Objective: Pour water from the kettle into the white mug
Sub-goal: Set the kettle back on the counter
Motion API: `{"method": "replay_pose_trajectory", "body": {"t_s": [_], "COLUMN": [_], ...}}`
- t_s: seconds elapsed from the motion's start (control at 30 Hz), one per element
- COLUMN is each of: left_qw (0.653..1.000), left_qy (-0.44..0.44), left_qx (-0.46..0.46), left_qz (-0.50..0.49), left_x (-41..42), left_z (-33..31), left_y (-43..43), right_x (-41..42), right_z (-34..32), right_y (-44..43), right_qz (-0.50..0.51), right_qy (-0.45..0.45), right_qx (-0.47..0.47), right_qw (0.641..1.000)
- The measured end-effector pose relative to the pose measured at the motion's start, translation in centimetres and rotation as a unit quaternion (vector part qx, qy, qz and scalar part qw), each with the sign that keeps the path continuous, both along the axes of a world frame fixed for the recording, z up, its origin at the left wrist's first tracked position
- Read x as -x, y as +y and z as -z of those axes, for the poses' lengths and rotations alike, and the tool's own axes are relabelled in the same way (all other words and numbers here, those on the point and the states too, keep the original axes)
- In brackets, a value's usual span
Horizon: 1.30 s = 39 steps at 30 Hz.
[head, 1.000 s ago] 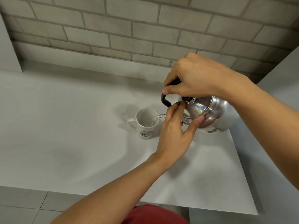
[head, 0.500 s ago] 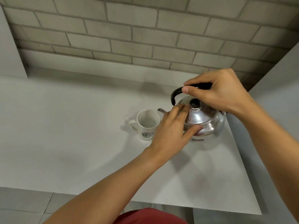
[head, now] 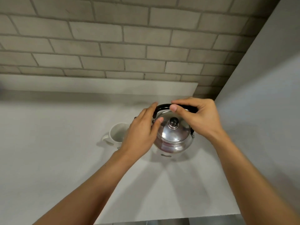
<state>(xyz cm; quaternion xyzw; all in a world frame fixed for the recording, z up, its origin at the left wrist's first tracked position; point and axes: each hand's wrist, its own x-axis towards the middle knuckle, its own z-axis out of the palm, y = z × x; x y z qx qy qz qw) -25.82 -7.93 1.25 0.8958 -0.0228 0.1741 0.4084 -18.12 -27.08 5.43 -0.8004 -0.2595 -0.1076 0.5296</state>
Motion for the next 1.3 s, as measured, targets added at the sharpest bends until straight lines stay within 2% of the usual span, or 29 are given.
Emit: {"method": "replay_pose_trajectory", "body": {"t_s": [0.2, 0.43, 0.7, 0.9, 1.13, 1.3], "left_qw": [0.999, 0.996, 0.995, 0.995, 0.986, 0.981], "left_qy": [0.003, -0.02, -0.016, 0.037, 0.142, 0.174], "left_qx": [-0.023, 0.011, -0.002, -0.019, -0.044, -0.052], "left_qz": [-0.028, -0.084, -0.095, -0.086, -0.079, -0.072], "left_x": [-1.8, -4.9, -10.9, -16.8, -23.0, -25.3], "left_z": [-0.1, -0.3, -0.7, 0.1, 2.2, 3.2], "left_y": [-0.5, 0.6, 2.4, 5.1, 7.1, 7.7], "right_x": [-0.7, -2.1, -9.4, -15.7, -21.7, -24.5], "right_z": [2.0, 4.5, 5.5, 7.5, 10.7, 11.8], "right_y": [-1.6, -4.3, -2.4, 0.5, 3.0, 3.9], "right_qz": [-0.007, 0.009, 0.02, 0.054, 0.08, 0.085], "right_qy": [0.047, 0.081, 0.107, 0.106, 0.131, 0.148], "right_qx": [0.002, 0.022, -0.018, 0.022, 0.092, 0.099], "right_qw": [0.999, 0.996, 0.994, 0.993, 0.984, 0.98]}}
